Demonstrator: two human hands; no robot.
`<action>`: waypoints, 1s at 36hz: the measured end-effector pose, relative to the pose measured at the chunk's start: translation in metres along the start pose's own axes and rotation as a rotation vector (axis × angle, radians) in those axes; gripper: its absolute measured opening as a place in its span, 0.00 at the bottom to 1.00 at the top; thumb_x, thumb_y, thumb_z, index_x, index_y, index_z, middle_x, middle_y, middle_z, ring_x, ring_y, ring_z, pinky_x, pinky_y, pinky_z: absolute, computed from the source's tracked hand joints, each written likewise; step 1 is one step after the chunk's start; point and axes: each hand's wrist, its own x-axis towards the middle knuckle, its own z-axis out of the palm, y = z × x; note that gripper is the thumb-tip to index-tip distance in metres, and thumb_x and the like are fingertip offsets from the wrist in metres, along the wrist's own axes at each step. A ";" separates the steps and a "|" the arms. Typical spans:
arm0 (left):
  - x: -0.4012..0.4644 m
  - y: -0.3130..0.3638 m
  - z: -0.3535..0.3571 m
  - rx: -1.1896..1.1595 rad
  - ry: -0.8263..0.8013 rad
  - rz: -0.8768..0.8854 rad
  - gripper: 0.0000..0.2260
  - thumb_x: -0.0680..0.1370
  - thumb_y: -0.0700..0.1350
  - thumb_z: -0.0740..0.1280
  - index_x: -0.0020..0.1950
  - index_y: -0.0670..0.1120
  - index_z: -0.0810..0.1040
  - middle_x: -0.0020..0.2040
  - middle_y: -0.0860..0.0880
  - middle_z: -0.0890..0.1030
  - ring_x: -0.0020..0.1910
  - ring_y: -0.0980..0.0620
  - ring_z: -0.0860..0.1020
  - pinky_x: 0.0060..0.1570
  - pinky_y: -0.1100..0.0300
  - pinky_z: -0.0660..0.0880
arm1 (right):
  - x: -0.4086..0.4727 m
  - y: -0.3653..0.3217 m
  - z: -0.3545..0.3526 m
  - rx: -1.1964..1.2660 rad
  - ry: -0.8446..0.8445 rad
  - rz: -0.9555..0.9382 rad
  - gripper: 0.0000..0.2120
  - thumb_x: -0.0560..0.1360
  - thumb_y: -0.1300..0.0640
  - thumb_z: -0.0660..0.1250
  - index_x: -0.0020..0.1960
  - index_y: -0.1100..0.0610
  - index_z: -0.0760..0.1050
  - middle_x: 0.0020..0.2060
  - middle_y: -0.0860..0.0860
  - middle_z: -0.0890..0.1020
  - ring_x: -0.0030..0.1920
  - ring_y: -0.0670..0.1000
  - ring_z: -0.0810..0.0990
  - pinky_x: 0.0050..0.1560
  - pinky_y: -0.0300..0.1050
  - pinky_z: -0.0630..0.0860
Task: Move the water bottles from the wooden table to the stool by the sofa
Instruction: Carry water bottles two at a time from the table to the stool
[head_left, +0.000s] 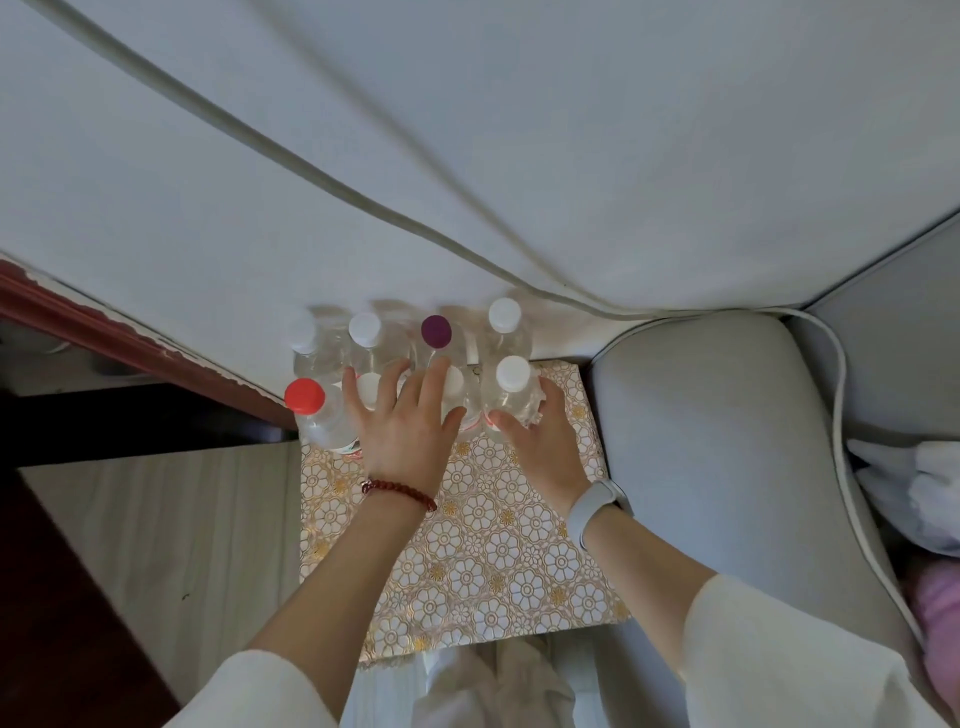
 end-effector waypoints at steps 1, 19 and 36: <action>0.000 -0.001 0.001 0.000 -0.003 -0.003 0.22 0.67 0.48 0.73 0.59 0.45 0.75 0.43 0.48 0.84 0.56 0.45 0.78 0.61 0.31 0.57 | 0.001 0.000 0.001 -0.004 -0.005 0.009 0.31 0.71 0.54 0.69 0.69 0.56 0.59 0.62 0.54 0.73 0.60 0.52 0.73 0.57 0.44 0.71; 0.007 -0.006 -0.006 0.080 -0.295 -0.010 0.29 0.76 0.54 0.62 0.72 0.54 0.51 0.65 0.54 0.74 0.74 0.48 0.54 0.67 0.32 0.40 | 0.000 -0.021 -0.020 -0.158 -0.192 0.068 0.29 0.71 0.58 0.68 0.67 0.57 0.56 0.50 0.46 0.74 0.54 0.51 0.75 0.38 0.35 0.68; 0.012 -0.013 -0.009 -0.059 -0.315 -0.044 0.26 0.77 0.51 0.59 0.71 0.58 0.50 0.70 0.53 0.67 0.74 0.51 0.54 0.67 0.36 0.37 | -0.016 -0.046 -0.027 -0.403 -0.174 -0.011 0.32 0.76 0.58 0.62 0.74 0.58 0.49 0.72 0.55 0.63 0.72 0.56 0.61 0.68 0.49 0.60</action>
